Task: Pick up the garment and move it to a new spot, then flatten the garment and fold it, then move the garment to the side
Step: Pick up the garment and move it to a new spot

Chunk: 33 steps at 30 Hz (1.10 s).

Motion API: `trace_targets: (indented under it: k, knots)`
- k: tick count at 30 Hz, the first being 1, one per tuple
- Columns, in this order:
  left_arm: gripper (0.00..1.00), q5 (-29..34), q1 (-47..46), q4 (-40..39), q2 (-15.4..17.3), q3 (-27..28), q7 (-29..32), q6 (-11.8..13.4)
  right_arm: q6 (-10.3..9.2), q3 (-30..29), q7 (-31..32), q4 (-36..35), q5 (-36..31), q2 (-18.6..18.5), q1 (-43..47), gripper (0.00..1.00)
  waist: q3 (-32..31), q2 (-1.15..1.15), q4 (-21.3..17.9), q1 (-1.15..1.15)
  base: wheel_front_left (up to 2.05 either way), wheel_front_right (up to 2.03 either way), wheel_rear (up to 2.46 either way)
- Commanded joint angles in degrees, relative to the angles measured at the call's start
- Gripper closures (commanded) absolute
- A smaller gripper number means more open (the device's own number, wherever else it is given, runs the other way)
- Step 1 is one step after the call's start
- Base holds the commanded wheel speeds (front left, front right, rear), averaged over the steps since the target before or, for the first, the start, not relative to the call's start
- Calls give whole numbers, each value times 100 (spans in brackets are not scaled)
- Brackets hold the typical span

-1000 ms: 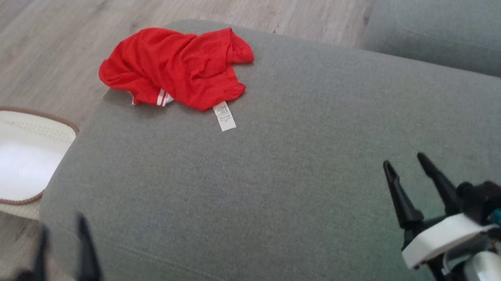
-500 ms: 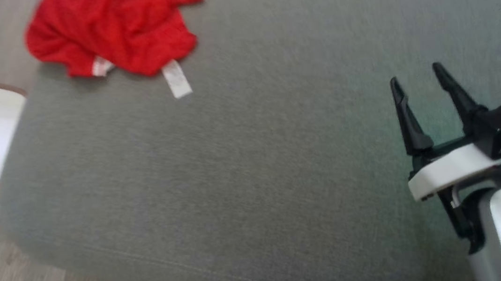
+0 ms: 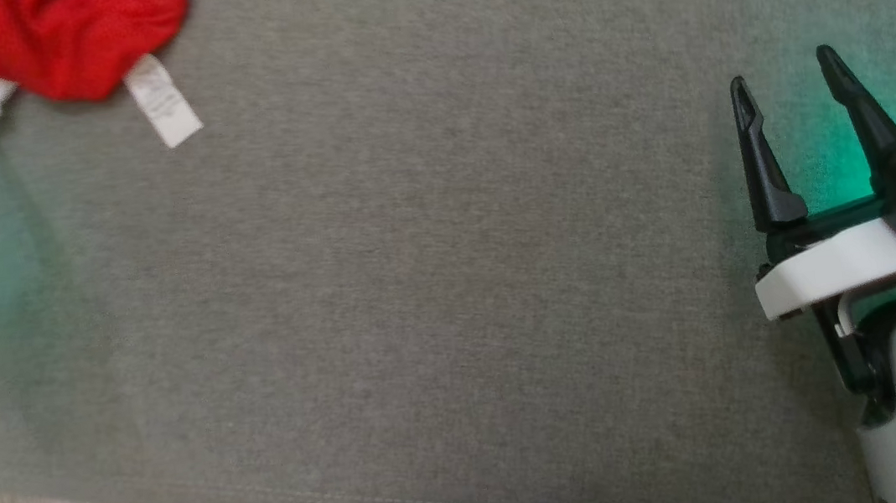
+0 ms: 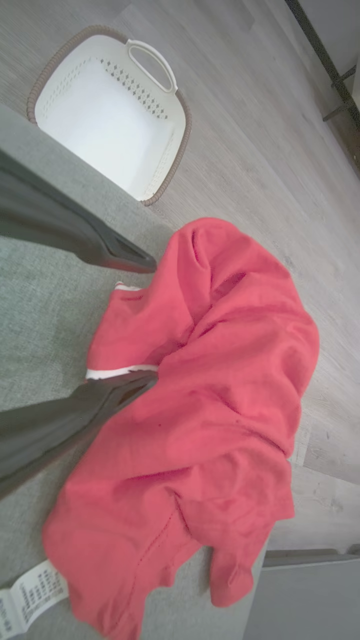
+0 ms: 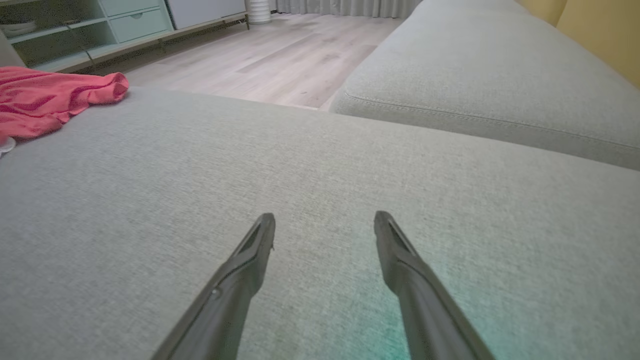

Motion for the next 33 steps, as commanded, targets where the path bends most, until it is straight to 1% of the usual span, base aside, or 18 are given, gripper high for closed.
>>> trace_targets:
  k: [1, 7, 11, 12, 13, 14, 15, 21, 27, 30, 31, 33]
  knots:
    - [0, 0, -232, -4, 346, 185, -90, -35, 37, 142, 29, -261, -26, -11, -117, 0, 199, 0, -140, -2, 0, 0, 0]
    - [0, 17, -576, 723, 185, 125, -135, -44, 37, 110, 53, -350, -49, -11, -116, 0, 397, 0, -215, -2, 0, 0, 0]
    - [0, 0, -697, 1150, 109, 51, -18, -147, 37, 105, 40, -345, -45, -11, -135, 0, 432, 0, -250, -2, 0, 0, 0]
    - [9, -3, -714, 1236, 101, 34, 5, -180, 37, 99, 32, -336, -30, -11, -146, 0, 429, 0, -260, -2, 0, 0, 0]
    - [51, -6, -734, 1315, 96, 24, 8, -206, 37, 98, 20, -322, -15, -11, -159, 0, 417, 0, -272, -2, 0, 0, 0]
    - [69, 2, -756, 1381, 100, 13, -14, -230, 37, 96, 5, -305, 5, -11, -170, 0, 403, 0, -281, -2, 0, 0, 0]
    - [100, 23, -785, 1431, 116, 3, -68, -247, 37, 94, -12, -285, 23, -11, -181, 0, 385, 0, -288, -2, 0, 0, 0]
    - [100, 194, -963, 1650, 343, -94, -306, -340, 37, 85, -193, -48, 187, -11, -216, 0, 119, 0, -336, -2, 0, 0, 0]
    - [100, 535, -1236, 1624, 806, -272, -544, -351, 37, 114, -493, 371, 491, -11, -223, 0, -398, 0, -453, -2, 0, 0, 0]
    - [100, 750, -1413, 1512, 1056, -405, -595, -360, 37, 125, -678, 645, 669, -11, -196, 0, -774, 0, -569, -2, 0, 0, 0]
    - [100, 750, -1413, 1512, 1056, -405, -595, -360, 37, 125, -678, 645, 669, -11, -196, 0, -774, 0, -569, -2, 0, 0, 0]
    - [100, 896, -1562, 1395, 1218, -510, -570, -400, 37, 110, -799, 830, 789, -11, -155, 0, -1025, 0, -660, -2, 0, 0, 0]
